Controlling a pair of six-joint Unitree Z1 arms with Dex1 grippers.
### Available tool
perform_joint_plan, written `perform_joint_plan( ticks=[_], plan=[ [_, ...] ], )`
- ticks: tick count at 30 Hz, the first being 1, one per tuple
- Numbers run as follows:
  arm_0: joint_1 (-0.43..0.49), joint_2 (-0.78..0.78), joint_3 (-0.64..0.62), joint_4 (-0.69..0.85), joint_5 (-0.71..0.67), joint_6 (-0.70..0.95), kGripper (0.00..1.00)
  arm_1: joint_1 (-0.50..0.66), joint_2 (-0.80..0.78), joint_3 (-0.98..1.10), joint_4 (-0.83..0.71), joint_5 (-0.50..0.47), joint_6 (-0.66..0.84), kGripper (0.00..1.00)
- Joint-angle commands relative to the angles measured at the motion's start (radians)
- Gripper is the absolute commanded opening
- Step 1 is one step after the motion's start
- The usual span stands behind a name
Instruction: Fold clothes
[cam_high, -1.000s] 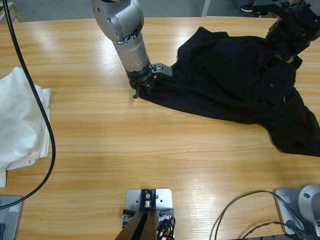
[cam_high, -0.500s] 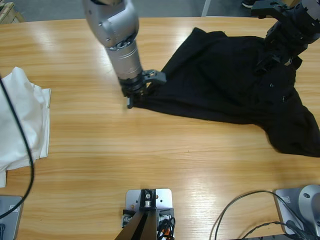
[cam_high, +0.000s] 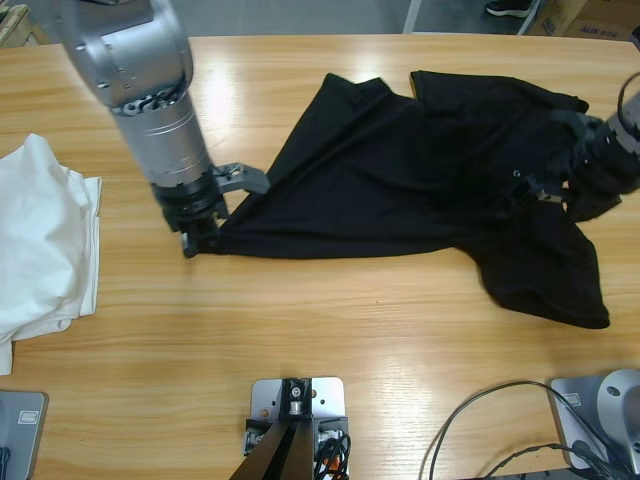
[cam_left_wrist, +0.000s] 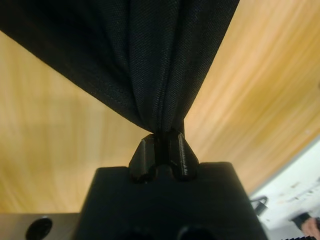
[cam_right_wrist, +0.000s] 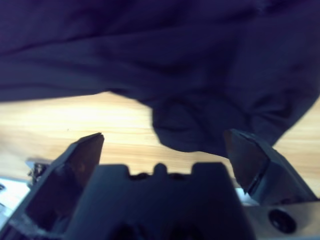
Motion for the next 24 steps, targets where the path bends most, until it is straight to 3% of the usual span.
perform_joint_plan(
  ticks=[1, 4, 7, 13, 18, 22, 24],
  plan=[
    [0.003, -0.042, 0.122, 0.043, -0.013, -0.145, 0.000, -0.054, -0.112, 0.162, -0.061, -0.078, 0.117, 0.971],
    [0.003, -0.037, 0.122, 0.065, -0.009, -0.202, 0.000, -0.054, -0.083, 0.199, -0.055, -0.064, 0.136, 0.954],
    [0.003, -0.034, 0.129, 0.095, 0.009, -0.233, 0.000, -0.054, -0.104, 0.190, 0.047, -0.023, 0.148, 0.954],
    [0.003, -0.036, 0.231, 0.125, 0.031, -0.259, 0.000, -0.067, -0.183, 0.162, 0.233, -0.063, 0.229, 0.954],
    [0.012, -0.057, 0.358, 0.113, 0.026, -0.298, 0.000, -0.067, -0.156, 0.147, 0.226, -0.048, 0.284, 0.954],
    [0.044, -0.075, 0.354, 0.096, 0.026, -0.306, 0.000, -0.064, -0.177, 0.164, 0.219, 0.025, 0.297, 0.943],
    [0.059, -0.083, 0.339, 0.086, 0.024, -0.309, 0.000, -0.006, -0.176, 0.205, 0.149, 0.060, 0.348, 0.891]
  ],
)
